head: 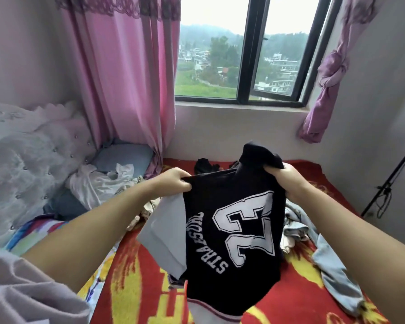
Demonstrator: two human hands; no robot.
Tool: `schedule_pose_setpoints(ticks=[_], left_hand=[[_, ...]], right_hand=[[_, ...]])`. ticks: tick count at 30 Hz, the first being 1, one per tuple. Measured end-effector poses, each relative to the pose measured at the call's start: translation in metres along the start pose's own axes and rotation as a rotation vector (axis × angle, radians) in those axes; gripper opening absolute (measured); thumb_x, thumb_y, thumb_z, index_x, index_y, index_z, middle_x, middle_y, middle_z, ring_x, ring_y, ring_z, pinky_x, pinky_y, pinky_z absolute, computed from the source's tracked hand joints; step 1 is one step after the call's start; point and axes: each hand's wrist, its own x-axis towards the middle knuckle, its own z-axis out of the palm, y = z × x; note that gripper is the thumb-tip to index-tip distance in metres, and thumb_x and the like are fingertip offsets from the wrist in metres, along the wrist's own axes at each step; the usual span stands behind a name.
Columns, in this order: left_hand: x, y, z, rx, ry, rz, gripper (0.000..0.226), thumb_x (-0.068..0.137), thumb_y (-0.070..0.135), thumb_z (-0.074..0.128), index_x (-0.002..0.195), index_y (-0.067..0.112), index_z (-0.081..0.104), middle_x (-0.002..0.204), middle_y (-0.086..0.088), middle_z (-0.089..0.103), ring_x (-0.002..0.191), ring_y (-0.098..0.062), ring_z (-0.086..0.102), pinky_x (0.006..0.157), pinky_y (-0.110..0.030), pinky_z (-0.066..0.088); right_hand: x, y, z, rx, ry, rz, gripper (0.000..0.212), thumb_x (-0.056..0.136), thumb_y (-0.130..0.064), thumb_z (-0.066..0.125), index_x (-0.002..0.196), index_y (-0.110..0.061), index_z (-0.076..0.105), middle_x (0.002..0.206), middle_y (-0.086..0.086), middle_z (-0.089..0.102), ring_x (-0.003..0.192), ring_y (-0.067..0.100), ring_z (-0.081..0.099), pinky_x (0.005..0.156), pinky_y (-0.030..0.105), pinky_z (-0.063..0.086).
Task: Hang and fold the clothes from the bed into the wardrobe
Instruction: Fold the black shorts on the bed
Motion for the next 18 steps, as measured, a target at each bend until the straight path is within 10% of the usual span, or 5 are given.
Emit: schedule_pose_setpoints(ticks=[6, 10, 15, 18], left_hand=[[0.011, -0.001, -0.012, -0.135, 0.049, 0.030, 0.021, 0.075, 0.026, 0.062, 0.055, 0.021, 0.057, 0.057, 0.012, 0.040, 0.060, -0.011, 0.032, 0.059, -0.026, 0.026], [0.014, 0.014, -0.012, -0.415, 0.035, 0.037, 0.014, 0.071, 0.025, 0.062, 0.082, 0.024, 0.070, 0.071, 0.012, 0.063, 0.072, -0.006, 0.054, 0.069, -0.016, 0.042], [0.002, 0.029, -0.011, -0.214, -0.414, -0.095, 0.037, 0.078, 0.042, 0.074, 0.108, 0.021, 0.065, 0.102, 0.004, 0.065, 0.092, -0.014, 0.058, 0.087, -0.023, 0.044], [0.006, 0.035, 0.002, -0.326, -0.364, -0.047, 0.033, 0.094, 0.042, 0.053, 0.106, 0.013, 0.066, 0.094, -0.008, 0.071, 0.083, -0.023, 0.068, 0.085, -0.034, 0.052]], right_hand=[[0.005, 0.001, -0.014, -0.040, 0.048, 0.010, 0.007, 0.094, -0.007, 0.055, 0.093, -0.007, 0.063, 0.094, 0.013, 0.065, 0.082, 0.023, 0.062, 0.082, 0.036, 0.050], [0.009, -0.003, -0.015, -0.023, 0.062, -0.004, 0.010, 0.095, -0.006, 0.052, 0.102, -0.004, 0.060, 0.104, 0.017, 0.063, 0.094, 0.028, 0.060, 0.092, 0.042, 0.048], [0.006, -0.017, -0.013, 0.229, -0.059, 0.031, 0.021, 0.093, 0.000, 0.043, 0.094, -0.009, 0.061, 0.075, 0.004, 0.070, 0.068, 0.017, 0.066, 0.064, 0.026, 0.054], [0.002, -0.026, -0.003, 0.393, -0.175, 0.091, 0.021, 0.078, -0.024, 0.063, 0.090, -0.008, 0.069, 0.081, 0.006, 0.071, 0.074, 0.018, 0.068, 0.070, 0.028, 0.055]])
